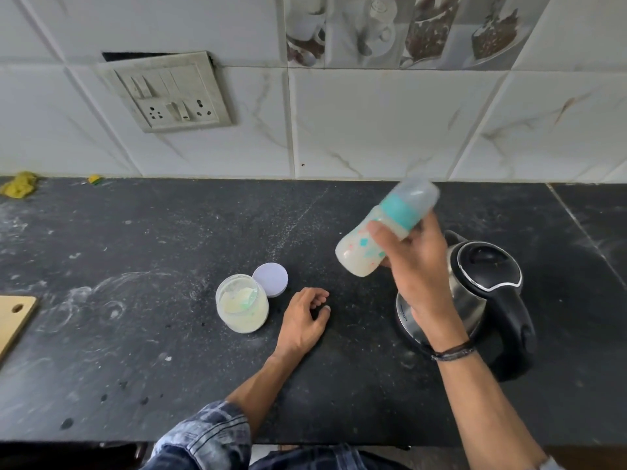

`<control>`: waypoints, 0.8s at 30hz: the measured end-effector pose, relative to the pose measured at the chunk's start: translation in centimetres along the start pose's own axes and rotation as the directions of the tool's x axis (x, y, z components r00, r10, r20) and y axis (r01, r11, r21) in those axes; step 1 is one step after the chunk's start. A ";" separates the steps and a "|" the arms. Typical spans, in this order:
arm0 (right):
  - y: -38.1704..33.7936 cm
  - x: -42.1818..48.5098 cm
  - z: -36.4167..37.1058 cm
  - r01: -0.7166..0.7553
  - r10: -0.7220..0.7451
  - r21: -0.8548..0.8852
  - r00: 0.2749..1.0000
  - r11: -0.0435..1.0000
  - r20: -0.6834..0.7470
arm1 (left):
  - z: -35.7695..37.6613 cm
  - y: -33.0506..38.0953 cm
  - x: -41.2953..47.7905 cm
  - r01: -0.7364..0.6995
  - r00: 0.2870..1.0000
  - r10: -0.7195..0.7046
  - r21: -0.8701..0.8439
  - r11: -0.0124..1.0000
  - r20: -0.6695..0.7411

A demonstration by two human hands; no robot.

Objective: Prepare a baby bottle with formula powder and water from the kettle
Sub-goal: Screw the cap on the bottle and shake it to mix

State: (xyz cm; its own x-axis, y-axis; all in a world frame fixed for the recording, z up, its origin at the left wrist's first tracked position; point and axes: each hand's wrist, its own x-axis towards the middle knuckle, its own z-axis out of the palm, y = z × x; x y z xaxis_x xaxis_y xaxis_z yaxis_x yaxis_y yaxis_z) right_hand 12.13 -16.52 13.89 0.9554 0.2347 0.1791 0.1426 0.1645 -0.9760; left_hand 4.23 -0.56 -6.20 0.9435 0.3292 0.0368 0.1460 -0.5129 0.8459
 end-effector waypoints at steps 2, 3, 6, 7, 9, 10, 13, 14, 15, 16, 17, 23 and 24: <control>-0.2 0.1 -0.2 0.009 -0.004 0.066 0.997 0.998 -0.071 | 0.0 0.1 0.1 -0.007 1.000 0.007 -0.006 1.000 -0.005; -0.4 0.2 -0.1 -0.007 0.009 0.045 0.998 0.999 -0.058 | -0.1 0.2 0.2 -0.006 1.000 0.006 -0.006 1.000 -0.011; -0.1 0.0 -0.4 -0.072 0.071 0.045 0.997 0.996 0.028 | 0.1 0.2 0.1 0.004 1.000 -0.004 -0.002 1.000 -0.007; 0.0 -0.2 -0.5 -0.074 0.074 0.085 0.997 0.994 0.003 | 0.1 0.1 0.0 0.001 1.000 -0.001 -0.004 1.000 0.000; -0.2 -0.1 -0.5 -0.061 0.065 0.066 0.996 0.996 -0.058 | 0.0 0.1 0.1 -0.003 1.000 0.003 -0.005 1.000 -0.007; -0.2 -0.1 -0.5 -0.060 0.059 -0.009 0.997 0.998 -0.050 | 0.0 0.1 0.2 0.001 1.000 -0.001 -0.004 1.000 -0.011; 0.3 -0.3 -0.7 -0.057 0.058 -0.043 0.998 0.997 0.024 | 0.2 0.0 0.0 0.003 1.000 -0.003 -0.008 1.000 0.002; 0.4 -0.3 -0.8 -0.061 0.062 -0.019 0.998 0.998 0.026 | 0.2 -0.1 -0.1 0.000 1.000 0.000 -0.011 1.000 0.003; 0.4 -0.3 -0.7 -0.062 0.063 -0.020 0.998 0.998 0.021 | 0.1 -0.2 0.0 -0.004 1.000 0.004 -0.009 1.000 -0.006; 0.2 -0.2 -0.5 -0.057 0.058 -0.068 0.998 0.996 0.018 | 0.0 -0.2 0.1 -0.004 1.000 0.004 -0.004 1.000 -0.013; 0.1 -0.2 -0.5 -0.059 0.063 -0.102 0.997 0.993 0.040 | 0.0 -0.2 0.2 0.000 1.000 0.000 0.000 1.000 -0.012; -0.1 0.0 -0.6 -0.092 0.092 0.000 0.995 0.996 -0.036 | 0.1 -0.1 0.3 -0.004 1.000 0.004 0.000 1.000 -0.010; -0.2 0.0 -0.4 -0.115 0.115 -0.036 0.993 0.993 -0.006 | 0.1 -0.2 0.3 0.000 1.000 0.000 0.004 1.000 -0.009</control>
State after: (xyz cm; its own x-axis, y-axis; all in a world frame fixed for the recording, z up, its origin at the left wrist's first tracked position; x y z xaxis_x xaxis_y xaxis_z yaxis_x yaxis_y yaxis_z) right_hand 12.19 -16.98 14.00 0.9670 0.2465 0.0647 0.0405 0.1020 -0.9940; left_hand 4.55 -0.48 -6.41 0.9408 0.3364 0.0416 0.1473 -0.5162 0.8437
